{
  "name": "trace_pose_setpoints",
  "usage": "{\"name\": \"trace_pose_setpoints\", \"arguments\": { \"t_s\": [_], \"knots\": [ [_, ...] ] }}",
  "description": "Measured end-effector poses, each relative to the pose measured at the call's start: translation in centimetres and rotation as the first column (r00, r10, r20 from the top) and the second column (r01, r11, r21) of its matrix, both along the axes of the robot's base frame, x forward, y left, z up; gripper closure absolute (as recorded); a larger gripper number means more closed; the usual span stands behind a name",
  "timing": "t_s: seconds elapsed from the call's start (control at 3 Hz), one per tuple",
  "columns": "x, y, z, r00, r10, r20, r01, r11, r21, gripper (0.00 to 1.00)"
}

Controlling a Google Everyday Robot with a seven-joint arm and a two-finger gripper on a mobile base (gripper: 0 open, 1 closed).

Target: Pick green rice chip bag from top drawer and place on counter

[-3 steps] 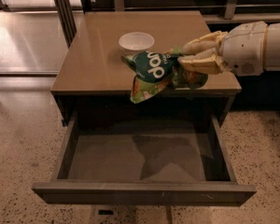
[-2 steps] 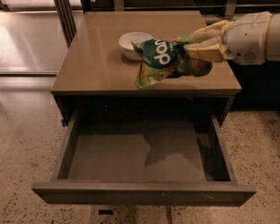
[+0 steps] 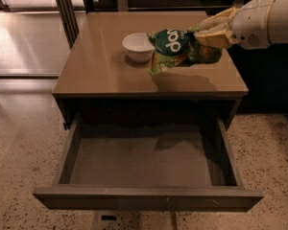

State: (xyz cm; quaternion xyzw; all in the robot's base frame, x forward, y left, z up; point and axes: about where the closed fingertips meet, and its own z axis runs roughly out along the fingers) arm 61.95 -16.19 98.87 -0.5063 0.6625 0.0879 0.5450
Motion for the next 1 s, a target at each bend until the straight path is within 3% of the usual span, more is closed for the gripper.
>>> {"name": "trace_pose_setpoints", "arguments": {
  "t_s": [0.67, 1.0],
  "knots": [
    [0.9, -2.4, -1.4, 0.9956, -0.077, -0.053, 0.075, 0.996, -0.05, 1.0],
    [1.5, -2.9, -4.7, 0.9908, -0.094, -0.097, 0.089, 0.995, -0.055, 1.0]
  ]
}}
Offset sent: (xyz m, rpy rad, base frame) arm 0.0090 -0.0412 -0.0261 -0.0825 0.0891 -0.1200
